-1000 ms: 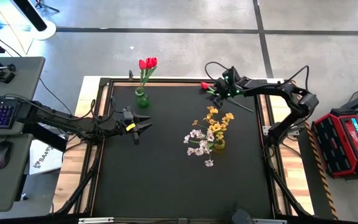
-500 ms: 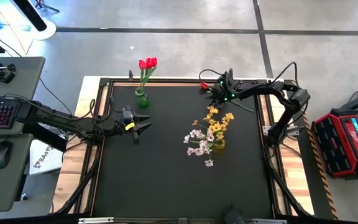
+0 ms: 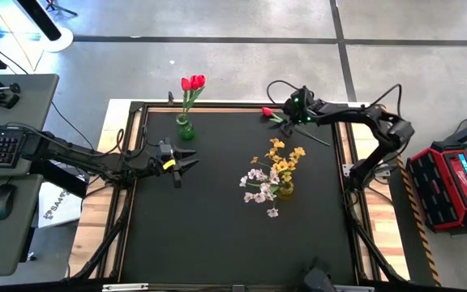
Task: Sort flowers into vase by color
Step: Put the red flower into the green vase
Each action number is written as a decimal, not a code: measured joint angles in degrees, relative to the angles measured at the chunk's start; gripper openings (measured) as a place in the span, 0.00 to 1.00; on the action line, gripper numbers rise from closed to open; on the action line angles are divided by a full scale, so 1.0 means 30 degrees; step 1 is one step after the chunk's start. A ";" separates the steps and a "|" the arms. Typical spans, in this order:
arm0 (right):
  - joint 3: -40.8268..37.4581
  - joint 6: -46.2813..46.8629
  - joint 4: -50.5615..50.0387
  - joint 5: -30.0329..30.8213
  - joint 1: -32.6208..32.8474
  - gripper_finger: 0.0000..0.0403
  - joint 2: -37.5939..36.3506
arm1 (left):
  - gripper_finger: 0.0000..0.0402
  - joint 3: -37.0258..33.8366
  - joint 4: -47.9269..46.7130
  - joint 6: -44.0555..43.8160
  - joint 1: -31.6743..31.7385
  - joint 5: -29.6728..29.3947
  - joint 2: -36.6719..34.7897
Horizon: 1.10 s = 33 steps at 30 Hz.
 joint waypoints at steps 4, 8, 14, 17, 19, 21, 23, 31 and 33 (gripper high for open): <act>0.0000 -0.0009 0.0025 0.0001 -0.0268 0.57 0.0467 | 0.39 0.0000 0.0000 -0.0007 0.0000 0.0006 0.0000; 0.0000 -0.0067 0.0272 -0.0023 -0.0275 0.57 0.0797 | 0.39 0.0000 0.0000 -0.0007 0.0000 0.0005 0.0000; 0.0000 -0.0067 0.0437 -0.0021 -0.0283 0.53 0.1460 | 0.39 0.0000 -0.0015 -0.0007 0.0000 0.0007 0.0000; 0.0000 -0.0067 0.0430 -0.0024 -0.0283 0.48 0.1869 | 0.39 0.0000 -0.0015 -0.0007 0.0000 0.0007 0.0000; 0.0026 -0.0084 0.0510 -0.0065 -0.0283 0.43 0.2089 | 0.39 0.0000 -0.0022 -0.0007 0.0000 0.0007 0.0000; 0.0059 -0.0146 0.0525 -0.0174 -0.0326 0.37 0.2302 | 0.39 0.0000 -0.0028 -0.0007 0.0000 0.0007 0.0000; 0.0087 -0.0006 0.0539 -0.0373 -0.0412 0.31 0.2505 | 0.39 0.0000 -0.0029 -0.0009 0.0000 0.0007 0.0000; -0.0008 0.0479 -0.0254 0.0323 -0.0502 0.04 0.1674 | 0.39 0.0000 -0.0051 -0.0103 0.0000 0.0002 0.0000; -0.0036 0.0498 -0.0462 0.0807 -0.0558 0.02 0.1110 | 0.39 0.0000 -0.0051 -0.0194 0.0008 -0.0052 0.0000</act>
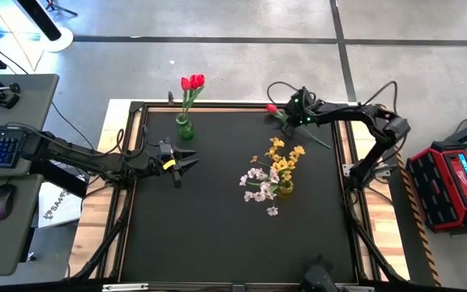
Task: Sort flowers into vase by color
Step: Put the red flower into the green vase
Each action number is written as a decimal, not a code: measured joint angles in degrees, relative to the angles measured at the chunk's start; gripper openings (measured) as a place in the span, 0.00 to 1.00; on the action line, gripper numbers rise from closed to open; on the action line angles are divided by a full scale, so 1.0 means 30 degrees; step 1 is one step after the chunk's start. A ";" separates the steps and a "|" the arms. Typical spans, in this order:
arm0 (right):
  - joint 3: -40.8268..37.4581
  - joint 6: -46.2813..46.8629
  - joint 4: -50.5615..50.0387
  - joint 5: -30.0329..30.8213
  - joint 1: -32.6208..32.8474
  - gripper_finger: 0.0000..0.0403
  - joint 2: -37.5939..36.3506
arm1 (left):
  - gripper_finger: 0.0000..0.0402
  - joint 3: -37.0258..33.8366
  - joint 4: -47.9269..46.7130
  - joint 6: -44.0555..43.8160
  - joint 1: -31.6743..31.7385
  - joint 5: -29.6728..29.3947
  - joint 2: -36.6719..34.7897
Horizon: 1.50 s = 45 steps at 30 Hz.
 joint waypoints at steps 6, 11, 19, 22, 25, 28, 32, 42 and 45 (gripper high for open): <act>0.0007 0.0698 0.0323 -0.0050 -0.0089 0.01 -0.2763 | 0.39 0.0000 0.0051 0.0030 -0.0018 -0.0072 0.0003; 0.0015 0.1670 0.1694 -0.1660 0.0263 0.01 -0.5856 | 0.39 0.0000 0.0573 0.0382 -0.0229 -0.0077 0.0007; 0.0029 0.3121 0.5416 -0.2095 0.1981 0.00 -1.0344 | 0.39 0.0015 0.2491 0.2714 -0.0271 -0.0079 0.0007; 0.0044 0.3718 0.7049 -0.2197 0.2948 0.00 -1.1330 | 0.39 0.0015 0.2723 0.3720 -0.0271 -0.0076 0.0007; 0.0044 0.4268 0.8946 -0.2955 0.3899 0.00 -1.1746 | 0.39 0.0015 0.3175 0.4476 -0.0271 -0.0072 0.0007; 0.0044 0.5066 1.1135 -0.4164 0.4742 0.00 -1.1757 | 0.39 0.0015 0.3584 0.5182 -0.0263 -0.0060 0.0007; 0.0051 0.5669 1.3559 -0.4764 0.5915 0.00 -1.1359 | 0.39 0.0015 0.4624 0.6131 -0.0263 0.0226 0.0007; 0.0051 0.6059 1.8609 -0.5520 0.8843 0.00 -0.8781 | 0.39 0.0620 0.5477 0.7780 -0.0263 0.1087 0.0013; 0.0051 0.6121 1.9887 -0.5520 0.9296 0.00 -0.7962 | 0.39 0.1041 0.5450 0.8607 -0.0256 0.1091 0.0150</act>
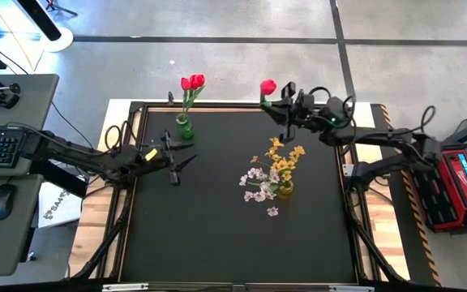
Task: Sort flowers into vase by color
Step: Put the red flower into the green vase
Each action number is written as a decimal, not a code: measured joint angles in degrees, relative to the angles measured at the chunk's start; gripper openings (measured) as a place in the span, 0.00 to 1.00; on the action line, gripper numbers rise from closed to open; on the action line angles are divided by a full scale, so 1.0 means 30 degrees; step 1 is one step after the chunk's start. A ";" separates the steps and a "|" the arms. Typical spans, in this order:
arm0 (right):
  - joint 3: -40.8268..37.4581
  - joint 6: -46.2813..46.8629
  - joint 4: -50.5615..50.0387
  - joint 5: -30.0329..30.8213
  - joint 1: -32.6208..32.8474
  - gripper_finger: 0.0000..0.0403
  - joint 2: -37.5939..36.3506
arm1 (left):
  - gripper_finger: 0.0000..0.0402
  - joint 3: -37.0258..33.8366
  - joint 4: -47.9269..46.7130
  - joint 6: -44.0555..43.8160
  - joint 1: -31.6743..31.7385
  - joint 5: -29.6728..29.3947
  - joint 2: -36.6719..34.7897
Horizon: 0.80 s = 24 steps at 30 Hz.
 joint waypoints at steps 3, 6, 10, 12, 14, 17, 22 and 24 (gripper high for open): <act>0.0000 0.0497 0.0970 -0.0008 0.0253 0.00 0.0678 | 0.39 0.0506 0.0036 0.0738 0.0083 0.0009 0.0302; 0.0284 0.1199 0.1586 -0.0644 0.0393 0.00 0.1349 | 0.39 0.1013 0.0014 0.1238 0.0322 0.0003 0.0847; 0.1435 0.1605 0.1650 -0.1933 0.0827 0.00 0.2422 | 0.39 0.1787 0.0015 0.1731 0.0722 -0.0001 0.1900; 0.2042 0.1568 0.1555 -0.2378 0.1169 0.00 0.3022 | 0.39 0.2188 -0.0015 0.1767 0.0949 -0.0008 0.2504; 0.2549 0.1527 0.1512 -0.2734 0.1490 0.00 0.3591 | 0.39 0.2562 -0.0008 0.1766 0.1185 -0.0019 0.3009; 0.3031 0.1425 0.1536 -0.2974 0.1908 0.00 0.4221 | 0.39 0.2977 0.0011 0.1774 0.1498 -0.0048 0.3593; 0.3155 0.0915 0.1616 -0.2957 0.2648 0.00 0.4871 | 0.40 0.3416 0.0124 0.3173 0.1850 0.1164 0.4024; 0.3155 0.0503 0.1663 -0.2700 0.3007 0.00 0.5102 | 0.41 0.3551 0.0114 0.3846 0.1954 0.2701 0.4032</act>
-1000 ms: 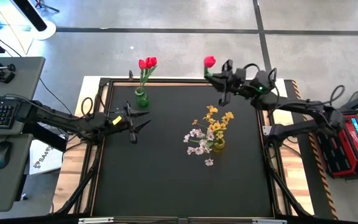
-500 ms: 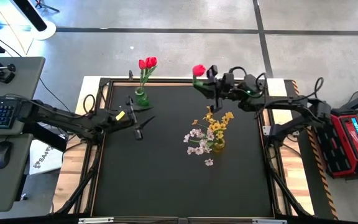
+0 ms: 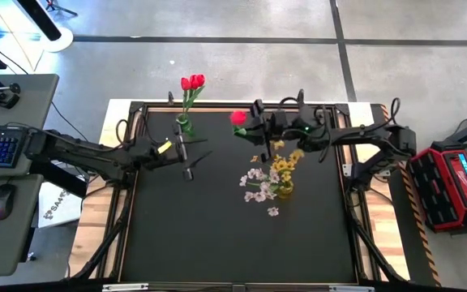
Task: Sort flowers into vase by color
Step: Put the red flower into the green vase
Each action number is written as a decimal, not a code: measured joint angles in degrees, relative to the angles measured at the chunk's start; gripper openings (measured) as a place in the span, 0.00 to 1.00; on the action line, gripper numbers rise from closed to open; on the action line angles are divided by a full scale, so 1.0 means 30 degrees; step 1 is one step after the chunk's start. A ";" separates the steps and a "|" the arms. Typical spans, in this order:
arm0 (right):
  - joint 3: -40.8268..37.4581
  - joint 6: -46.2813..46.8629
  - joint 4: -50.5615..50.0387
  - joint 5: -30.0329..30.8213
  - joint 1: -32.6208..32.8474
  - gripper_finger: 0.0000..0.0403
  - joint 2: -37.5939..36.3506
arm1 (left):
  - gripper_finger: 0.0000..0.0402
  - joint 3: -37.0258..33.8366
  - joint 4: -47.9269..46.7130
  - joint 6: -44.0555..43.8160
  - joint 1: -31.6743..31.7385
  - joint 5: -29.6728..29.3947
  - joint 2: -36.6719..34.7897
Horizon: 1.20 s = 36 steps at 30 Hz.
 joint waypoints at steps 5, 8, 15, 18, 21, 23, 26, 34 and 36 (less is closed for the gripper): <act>0.0000 -0.0946 0.0033 0.0834 0.0806 0.00 0.0564 | 0.50 0.0453 0.0020 0.0062 0.0140 0.1425 0.0000; 0.0000 -0.1488 0.0035 0.0910 0.1222 0.00 0.0841 | 0.57 0.0761 0.0059 -0.0225 0.0145 0.1441 0.0211; 0.0000 -0.2433 0.0122 0.0937 0.2027 0.00 0.1138 | 0.65 0.1413 -0.0023 -0.1111 0.0137 0.1658 0.1437; 0.0000 -0.2759 0.0084 0.1018 0.2254 0.00 0.1136 | 0.65 0.1990 0.0016 -0.1257 0.0145 0.1658 0.2161; 0.0000 -0.2973 0.0039 0.1196 0.2349 0.00 0.1136 | 0.65 0.2756 0.0038 -0.1257 0.0155 0.1658 0.3011; 0.0000 -0.2973 -0.0152 0.1236 0.2347 0.00 0.1136 | 0.65 0.3310 0.0053 -0.1264 0.0239 0.1662 0.3600; 0.0000 -0.2973 -0.0256 0.1250 0.2342 0.00 0.1136 | 0.64 0.3995 0.0061 -0.1264 0.0360 0.1670 0.4345; 0.0000 -0.3105 -0.0922 0.1265 0.2347 0.00 0.1136 | 0.56 0.4866 0.0060 -0.1257 0.0371 0.2718 0.5108; 0.0000 -0.3166 -0.1113 0.1265 0.2347 0.00 0.1136 | 0.52 0.4858 0.0041 -0.1257 0.0371 0.2882 0.5107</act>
